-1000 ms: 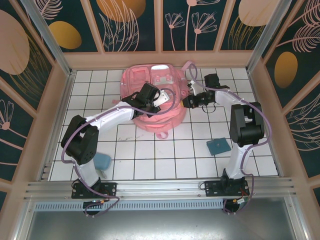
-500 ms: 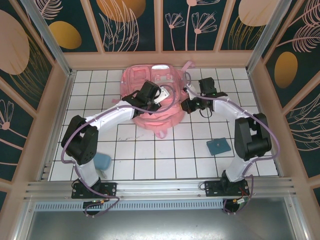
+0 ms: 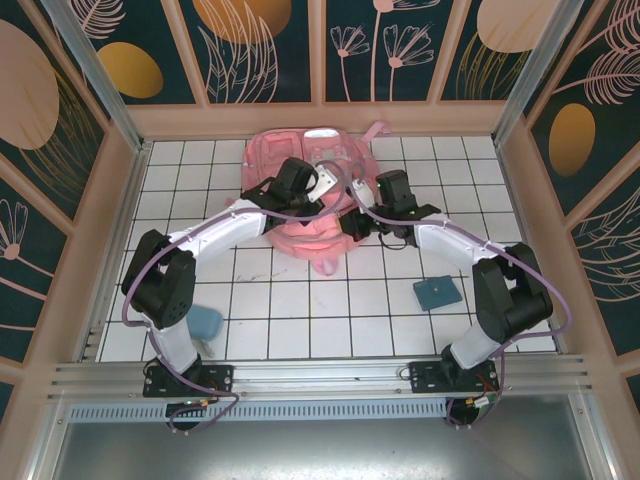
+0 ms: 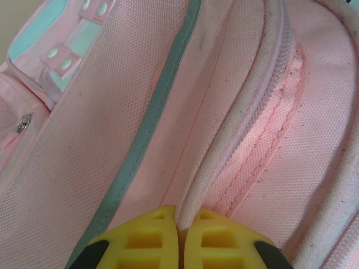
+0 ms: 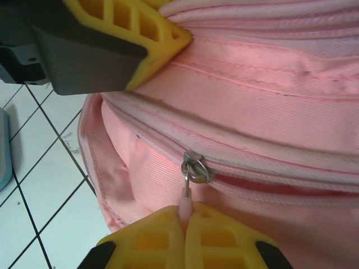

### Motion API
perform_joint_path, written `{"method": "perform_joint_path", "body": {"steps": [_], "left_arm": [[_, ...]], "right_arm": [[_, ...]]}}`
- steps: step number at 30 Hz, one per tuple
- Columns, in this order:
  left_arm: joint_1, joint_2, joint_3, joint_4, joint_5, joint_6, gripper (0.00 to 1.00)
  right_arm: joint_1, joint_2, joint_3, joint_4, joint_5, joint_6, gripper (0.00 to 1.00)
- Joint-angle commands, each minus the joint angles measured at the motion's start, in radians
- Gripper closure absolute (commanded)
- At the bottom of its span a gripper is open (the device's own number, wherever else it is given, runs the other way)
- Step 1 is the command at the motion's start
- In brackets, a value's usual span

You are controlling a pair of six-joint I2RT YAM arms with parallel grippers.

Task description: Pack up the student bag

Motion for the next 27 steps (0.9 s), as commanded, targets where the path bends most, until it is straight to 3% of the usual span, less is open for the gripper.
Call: {"method": "perform_joint_path", "body": {"steps": [1, 6, 9, 11, 15, 19, 23, 27], "left_arm": [[0.002, 0.002, 0.048, 0.258, 0.106, -0.102, 1.00], [0.002, -0.014, 0.026, 0.320, 0.120, -0.131, 1.00], [0.001, -0.038, -0.018, 0.341, 0.111, -0.120, 1.00], [0.001, -0.058, -0.053, 0.352, 0.116, -0.108, 1.00], [0.002, -0.105, -0.125, 0.389, 0.127, -0.092, 1.00], [0.002, -0.142, -0.165, 0.415, 0.128, -0.089, 1.00], [0.002, -0.156, -0.182, 0.426, 0.142, -0.101, 1.00], [0.002, -0.147, -0.162, 0.416, 0.161, -0.114, 1.00]], "right_arm": [[0.054, -0.041, -0.039, 0.079, -0.086, 0.065, 1.00], [0.057, -0.049, -0.102, 0.210, -0.110, 0.237, 0.98], [0.018, -0.143, -0.189, 0.305, -0.079, 0.367, 0.82], [-0.030, -0.206, -0.225, 0.328, -0.066, 0.441, 0.66], [-0.132, -0.259, -0.225, 0.275, -0.023, 0.603, 0.41], [-0.167, -0.211, -0.167, 0.206, -0.009, 0.746, 0.35], [-0.168, -0.135, -0.140, 0.277, -0.075, 0.888, 0.34], [-0.128, -0.086, -0.102, 0.316, -0.094, 0.875, 0.35]]}}
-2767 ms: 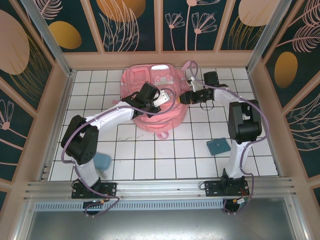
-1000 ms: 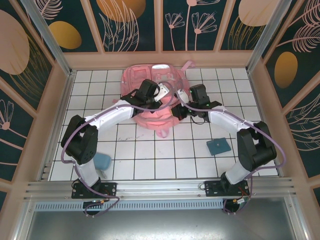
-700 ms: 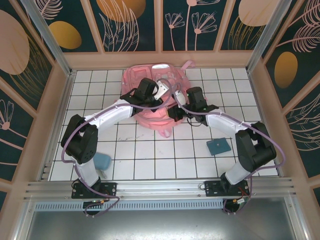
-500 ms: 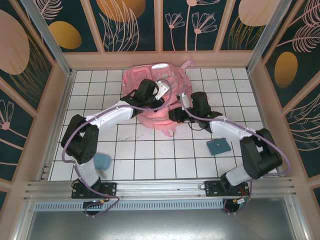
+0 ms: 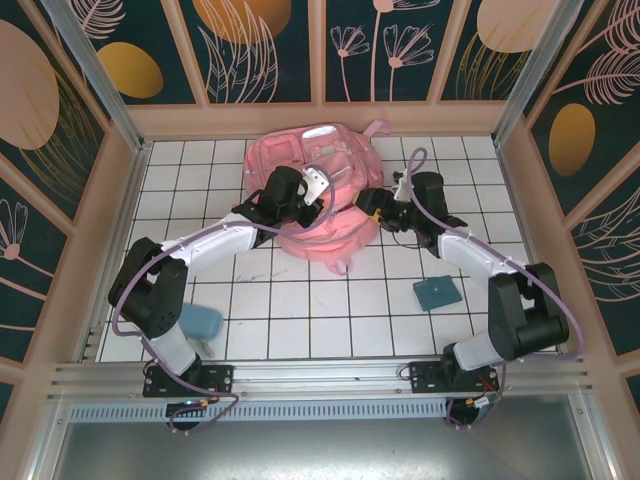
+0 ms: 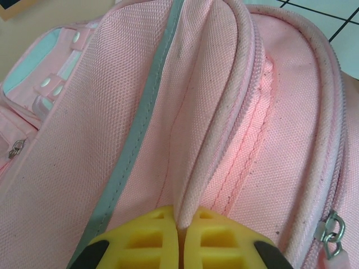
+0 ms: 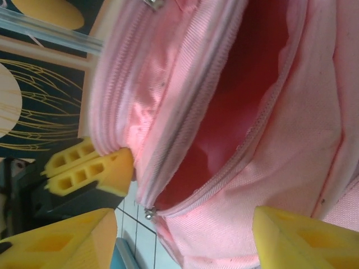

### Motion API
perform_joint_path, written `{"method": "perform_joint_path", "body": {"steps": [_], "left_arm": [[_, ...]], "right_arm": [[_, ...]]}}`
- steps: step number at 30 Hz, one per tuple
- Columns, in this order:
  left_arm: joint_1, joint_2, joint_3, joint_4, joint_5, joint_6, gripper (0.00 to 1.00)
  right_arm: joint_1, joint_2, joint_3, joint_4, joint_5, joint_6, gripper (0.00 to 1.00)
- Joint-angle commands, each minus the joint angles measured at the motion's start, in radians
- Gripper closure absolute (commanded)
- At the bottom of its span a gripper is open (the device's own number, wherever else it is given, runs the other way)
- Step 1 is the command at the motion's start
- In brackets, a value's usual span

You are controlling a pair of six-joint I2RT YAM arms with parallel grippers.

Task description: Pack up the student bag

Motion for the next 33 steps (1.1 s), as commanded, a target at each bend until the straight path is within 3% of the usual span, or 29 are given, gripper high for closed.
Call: {"method": "perform_joint_path", "body": {"steps": [1, 5, 10, 15, 20, 23, 29, 33], "left_arm": [[-0.005, -0.058, 0.039, 0.127, 0.064, -0.036, 1.00], [-0.005, -0.057, 0.048, 0.120, 0.059, -0.020, 1.00], [-0.005, -0.060, 0.040, 0.115, 0.069, -0.018, 1.00], [-0.006, -0.072, 0.039, 0.114, 0.073, -0.064, 0.98], [-0.004, -0.096, 0.067, 0.002, -0.055, -0.254, 0.55], [-0.005, -0.130, 0.050, -0.081, -0.062, -0.419, 0.42], [-0.005, -0.244, -0.105, -0.075, 0.029, -0.706, 0.41], [-0.004, -0.241, -0.121, -0.082, 0.081, -0.793, 0.50]], "right_arm": [[0.040, 0.024, 0.067, 0.030, -0.021, 0.040, 0.37], [0.040, 0.045, 0.075, 0.096, -0.040, 0.080, 0.45], [0.042, 0.095, 0.097, 0.122, -0.007, 0.167, 0.46], [0.069, 0.180, 0.130, 0.266, -0.085, 0.222, 0.47], [0.105, 0.224, 0.194, 0.339, -0.100, 0.224, 0.65], [0.121, 0.234, 0.233, 0.339, -0.097, 0.214, 0.73], [0.143, 0.253, 0.282, 0.342, -0.094, 0.225, 0.79], [0.151, 0.260, 0.302, 0.337, -0.098, 0.224, 0.79]]}}
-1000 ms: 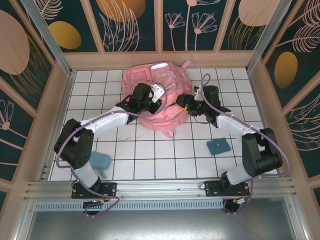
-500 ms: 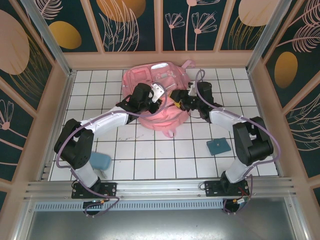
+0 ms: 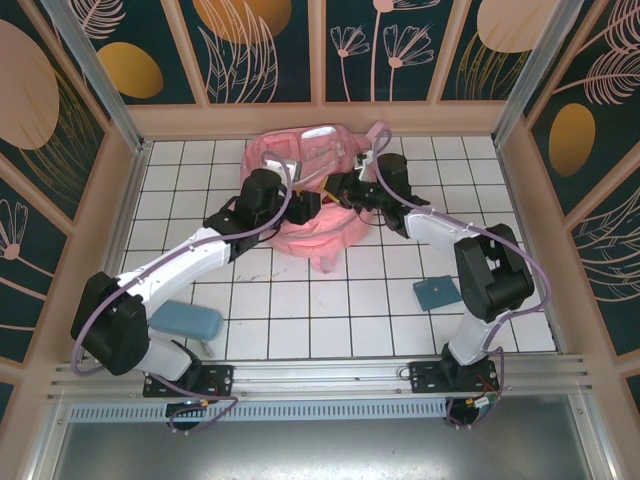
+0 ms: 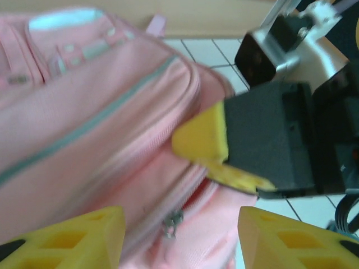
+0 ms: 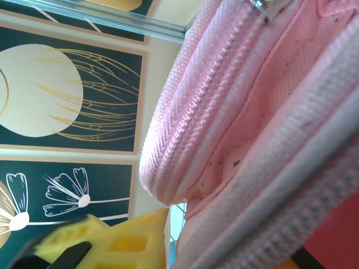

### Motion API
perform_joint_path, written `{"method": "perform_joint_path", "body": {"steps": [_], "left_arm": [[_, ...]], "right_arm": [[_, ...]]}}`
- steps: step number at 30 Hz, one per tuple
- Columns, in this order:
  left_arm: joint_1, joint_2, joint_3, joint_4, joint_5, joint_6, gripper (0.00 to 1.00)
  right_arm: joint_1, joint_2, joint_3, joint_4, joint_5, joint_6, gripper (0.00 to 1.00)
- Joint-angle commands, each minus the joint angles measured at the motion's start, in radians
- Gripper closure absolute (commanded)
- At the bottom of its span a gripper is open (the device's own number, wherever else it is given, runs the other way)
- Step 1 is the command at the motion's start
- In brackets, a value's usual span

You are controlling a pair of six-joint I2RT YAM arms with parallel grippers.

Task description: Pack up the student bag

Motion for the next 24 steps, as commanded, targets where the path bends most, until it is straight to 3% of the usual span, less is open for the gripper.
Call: {"method": "perform_joint_path", "body": {"steps": [1, 7, 18, 24], "left_arm": [[-0.002, 0.023, 0.001, -0.044, 0.060, -0.158, 0.53], [-0.001, 0.119, 0.076, -0.155, 0.034, -0.196, 0.58], [0.000, 0.156, 0.103, -0.195, 0.000, -0.185, 0.49], [0.000, 0.137, 0.074, -0.155, 0.088, -0.172, 0.70]], "right_arm": [[0.018, -0.001, 0.068, 0.104, -0.028, 0.005, 0.79], [0.021, 0.002, 0.072, 0.096, -0.029, 0.002, 0.80], [0.025, 0.006, 0.081, 0.077, -0.030, -0.008, 0.80], [0.028, 0.007, 0.085, 0.062, -0.019, -0.018, 0.81]]}}
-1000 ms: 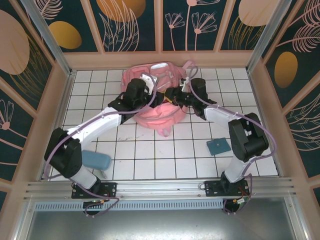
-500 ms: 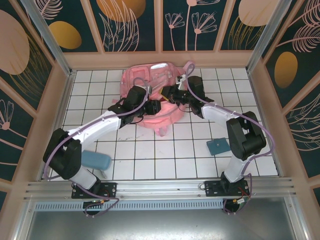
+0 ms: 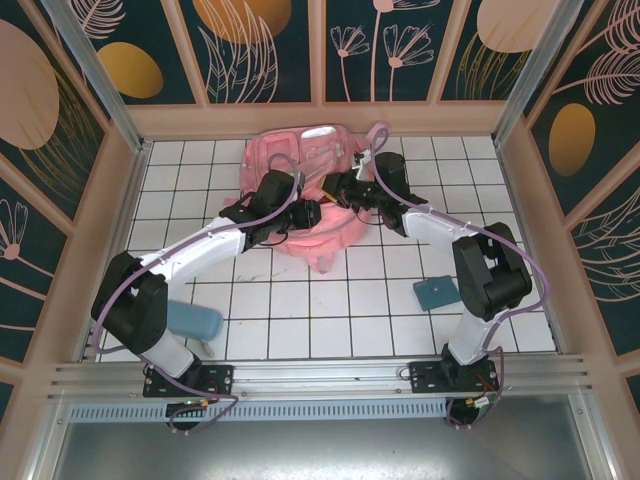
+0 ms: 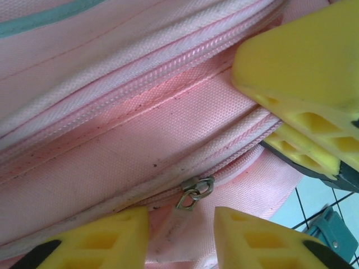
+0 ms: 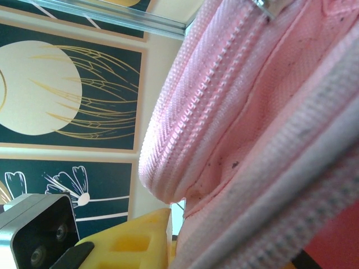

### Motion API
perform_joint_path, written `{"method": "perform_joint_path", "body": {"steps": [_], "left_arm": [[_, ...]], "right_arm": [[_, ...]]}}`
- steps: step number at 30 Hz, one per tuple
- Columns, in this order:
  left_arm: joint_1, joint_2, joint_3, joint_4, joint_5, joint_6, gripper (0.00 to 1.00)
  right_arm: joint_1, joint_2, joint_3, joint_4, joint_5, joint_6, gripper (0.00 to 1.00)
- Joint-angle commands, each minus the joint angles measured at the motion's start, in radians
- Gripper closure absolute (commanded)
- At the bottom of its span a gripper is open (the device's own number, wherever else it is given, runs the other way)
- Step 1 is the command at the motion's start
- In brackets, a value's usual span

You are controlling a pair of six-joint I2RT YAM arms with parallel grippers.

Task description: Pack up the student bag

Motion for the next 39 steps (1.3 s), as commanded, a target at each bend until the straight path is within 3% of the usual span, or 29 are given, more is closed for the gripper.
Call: {"method": "perform_joint_path", "body": {"steps": [1, 14, 29, 39], "left_arm": [[0.001, 0.000, -0.011, 0.008, 0.045, 0.007, 0.72], [0.001, -0.002, 0.002, 0.001, -0.035, 0.026, 1.00], [0.010, -0.097, -0.118, -0.033, -0.105, 0.018, 1.00], [0.125, -0.124, -0.231, -0.049, -0.224, -0.003, 1.00]], "right_arm": [[0.018, -0.003, 0.069, 0.077, -0.018, -0.019, 0.81], [0.021, -0.012, 0.068, 0.036, 0.016, -0.042, 0.85], [0.021, -0.028, 0.046, 0.044, 0.076, -0.034, 0.93], [0.020, -0.086, 0.011, 0.023, 0.142, -0.051, 0.98]]}}
